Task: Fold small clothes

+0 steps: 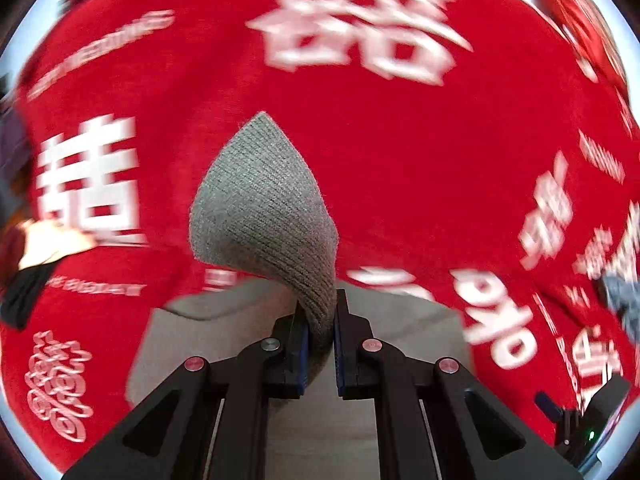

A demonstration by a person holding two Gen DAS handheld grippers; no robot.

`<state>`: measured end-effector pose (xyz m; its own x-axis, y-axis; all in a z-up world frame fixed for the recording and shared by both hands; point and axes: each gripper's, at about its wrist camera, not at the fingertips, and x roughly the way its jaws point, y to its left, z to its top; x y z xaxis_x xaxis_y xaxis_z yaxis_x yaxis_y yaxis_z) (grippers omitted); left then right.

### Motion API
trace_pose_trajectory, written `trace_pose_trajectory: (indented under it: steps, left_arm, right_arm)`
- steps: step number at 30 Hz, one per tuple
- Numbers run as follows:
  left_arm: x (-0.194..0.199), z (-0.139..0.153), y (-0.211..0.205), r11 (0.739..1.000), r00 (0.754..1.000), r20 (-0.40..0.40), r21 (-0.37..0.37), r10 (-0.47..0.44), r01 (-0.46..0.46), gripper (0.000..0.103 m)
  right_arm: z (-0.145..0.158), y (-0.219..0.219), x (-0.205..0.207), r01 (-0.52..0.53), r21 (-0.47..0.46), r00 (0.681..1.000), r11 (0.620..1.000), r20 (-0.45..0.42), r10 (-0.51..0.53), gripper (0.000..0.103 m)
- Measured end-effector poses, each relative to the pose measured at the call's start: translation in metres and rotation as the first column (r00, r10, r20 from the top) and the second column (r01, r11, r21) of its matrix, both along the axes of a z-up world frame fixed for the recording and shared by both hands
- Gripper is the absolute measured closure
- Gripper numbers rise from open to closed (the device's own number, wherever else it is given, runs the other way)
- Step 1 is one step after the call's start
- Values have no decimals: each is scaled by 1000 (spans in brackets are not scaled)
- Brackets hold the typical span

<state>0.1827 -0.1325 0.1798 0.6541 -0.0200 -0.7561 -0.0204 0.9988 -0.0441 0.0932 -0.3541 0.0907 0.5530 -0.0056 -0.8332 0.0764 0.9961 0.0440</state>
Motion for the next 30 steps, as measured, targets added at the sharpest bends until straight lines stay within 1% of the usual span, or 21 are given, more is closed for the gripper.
trace_pose_trajectory:
  steps: [2, 4, 6, 9, 10, 12, 13, 14, 15, 16, 17, 18, 21, 22, 24, 26, 27, 29, 30]
  left_arm:
    - [11, -29, -45, 999, 997, -64, 20, -46, 48, 92]
    - [24, -67, -78, 997, 990, -130, 48, -60, 67, 92]
    - [32, -99, -94, 996, 979, -194, 53, -61, 73, 92]
    - [37, -129, -91, 996, 965, -258, 59, -45, 62, 92]
    - [38, -137, -86, 997, 958, -285, 49, -42, 58, 92]
    - [38, -142, -78, 998, 951, -308, 39, -40, 54, 86]
    - [36, -139, -73, 998, 951, -307, 52, -26, 44, 67]
    - [35, -133, -68, 997, 953, -304, 70, -17, 40, 35]
    - [33, -128, -65, 996, 957, -291, 77, -17, 41, 23]
    - [28, -118, -60, 996, 968, -250, 78, -23, 44, 20]
    - [20, -105, -54, 995, 979, -199, 77, -39, 56, 20]
    - [15, -96, -49, 995, 982, -184, 73, -53, 67, 20]
    - [-1, -72, -21, 993, 979, -164, -17, -119, 118, 20]
    - [-6, -67, -8, 994, 983, -146, -25, -113, 110, 20]
    - [-12, -63, 23, 998, 989, -128, -17, -67, 65, 20]
    - [-13, -74, 64, 999, 987, -156, -4, 31, -32, 20]
    - [-12, -80, 78, 998, 983, -173, -1, 68, -69, 20]
    - [-13, -100, 116, 983, 961, -212, -19, 177, -185, 20]
    - [-13, -112, 126, 976, 949, -241, -30, 201, -214, 20]
  right_arm:
    - [-6, -15, -6, 11, 14, 1000, 1000, -8, -11, 2]
    - [-17, -25, -8, 18, 38, 1000, 999, -24, -17, 2]
    - [-24, -33, -11, 18, 57, 999, 998, -29, -16, 2]
    - [-31, -40, -16, 11, 85, 1000, 996, -26, -9, 2]
    - [-32, -43, -18, 10, 97, 1000, 995, -24, -8, 2]
    - [-35, -47, -19, 9, 127, 1000, 992, -23, -6, 2]
    - [-36, -48, -19, 12, 138, 1000, 990, -25, -8, 2]
    - [-36, -48, -18, 15, 152, 1000, 988, -26, -11, 2]
    - [-36, -48, -18, 16, 170, 1000, 985, -24, -12, 2]
    - [-34, -47, -17, 16, 187, 1000, 982, -18, -13, 2]
    - [-31, -46, -16, 13, 202, 1000, 979, -9, -11, 2]
    - [-29, -43, -16, 6, 217, 1000, 976, 0, -6, 2]
    - [-23, -30, -9, -24, 244, 1000, 969, 10, 22, 2]
    - [-21, -23, -5, -39, 246, 999, 968, 11, 38, 2]
    - [-18, -10, 1, -59, 247, 998, 967, 15, 57, 2]
    - [-15, 6, 13, -81, 258, 997, 963, 15, 79, 2]
    - [-14, 16, 20, -92, 262, 996, 961, 12, 92, 2]
    - [-12, 48, 38, -123, 256, 992, 959, 4, 127, 2]
    - [-13, 63, 45, -140, 248, 990, 958, 0, 144, 2]
